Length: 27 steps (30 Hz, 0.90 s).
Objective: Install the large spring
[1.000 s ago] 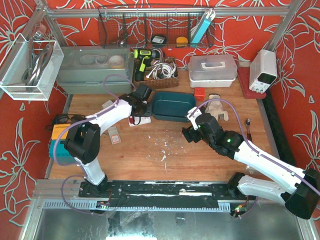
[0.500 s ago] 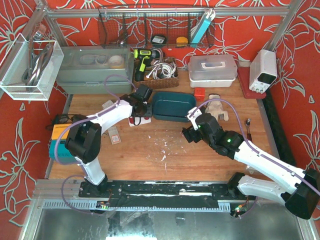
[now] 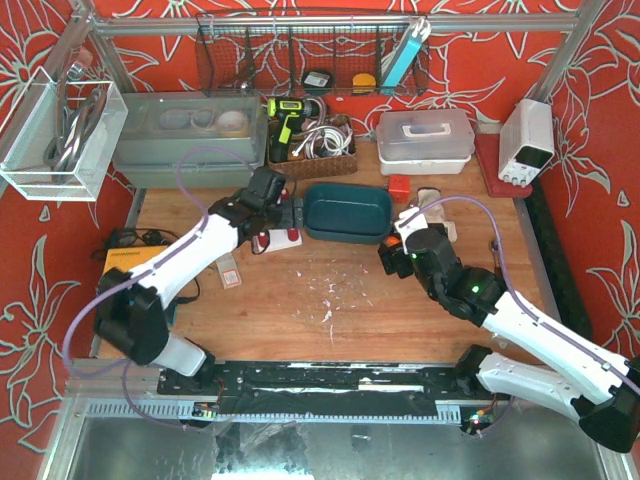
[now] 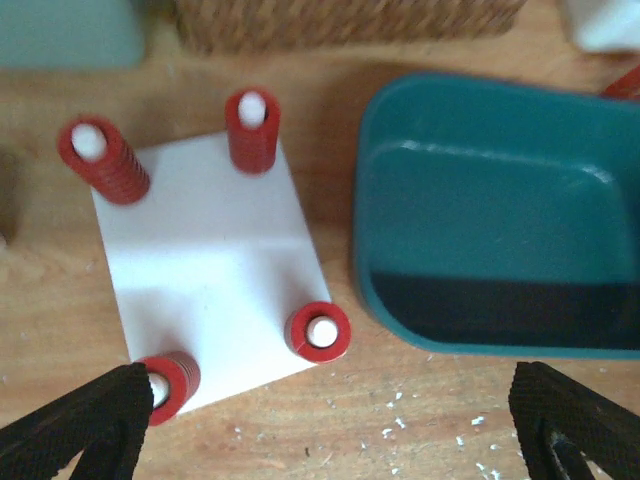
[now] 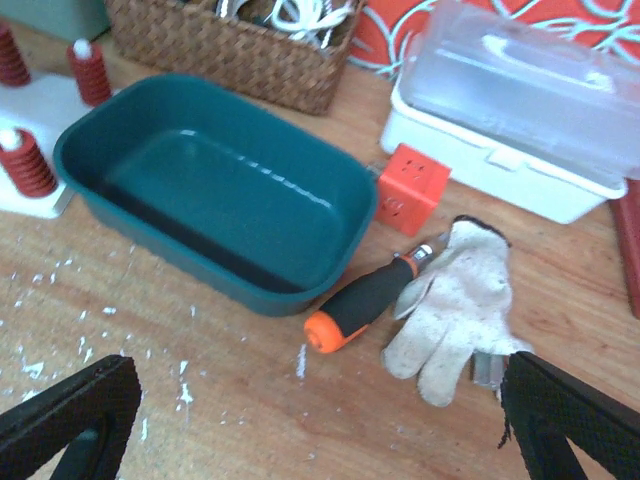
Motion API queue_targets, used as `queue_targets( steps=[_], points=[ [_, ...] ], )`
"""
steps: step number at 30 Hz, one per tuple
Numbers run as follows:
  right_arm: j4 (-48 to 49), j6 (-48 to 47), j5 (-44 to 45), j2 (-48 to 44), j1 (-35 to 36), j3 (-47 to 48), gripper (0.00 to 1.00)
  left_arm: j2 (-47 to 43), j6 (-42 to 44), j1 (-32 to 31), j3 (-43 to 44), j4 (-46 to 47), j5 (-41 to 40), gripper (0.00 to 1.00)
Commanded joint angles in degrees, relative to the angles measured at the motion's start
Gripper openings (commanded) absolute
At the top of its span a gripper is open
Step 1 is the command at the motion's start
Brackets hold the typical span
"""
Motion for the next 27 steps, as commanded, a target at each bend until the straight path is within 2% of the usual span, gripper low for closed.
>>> queue_targets(
  steps=[1,6,11,13,15,20,25,27],
  points=[
    [3.1,0.6,6.8,-2.5,-0.4,0.5,0.99,-8.1,0.8,-0.3,-3.1,6.5,-1.1,1.00],
    [4.6,-2.4,11.8,-0.5,-3.7,2.0,0.99,-15.7,2.4,-0.3,-9.5,13.3,-1.8,1.00],
    [7.7,-4.4,5.2,1.2,-13.6,-0.7,0.99,-23.6,4.4,-0.4,-21.1,23.2,-6.5,1.00],
    [7.7,-4.6,3.8,1.0,-17.2,-2.2,0.99,-27.7,8.7,-0.4,-25.7,26.0,-5.0,1.00],
    [10.1,-6.0,2.7,-0.1,-20.2,-5.3,0.99,-32.3,13.2,-0.4,-30.6,29.4,-4.2,1.00],
    [18.5,-5.4,0.3,-4.6,-24.9,-16.2,0.99,-41.5,11.9,-0.4,-43.6,38.2,-17.9,1.00],
    [28.5,-6.6,-3.6,-9.2,-29.2,-26.6,0.99,-49.8,24.4,0.1,-56.7,56.7,-21.1,1.00],
    [32.6,-7.6,-3.6,-9.0,-30.6,-29.3,0.99,-50.2,24.9,1.4,-60.3,61.5,-22.1,1.00]
  ],
)
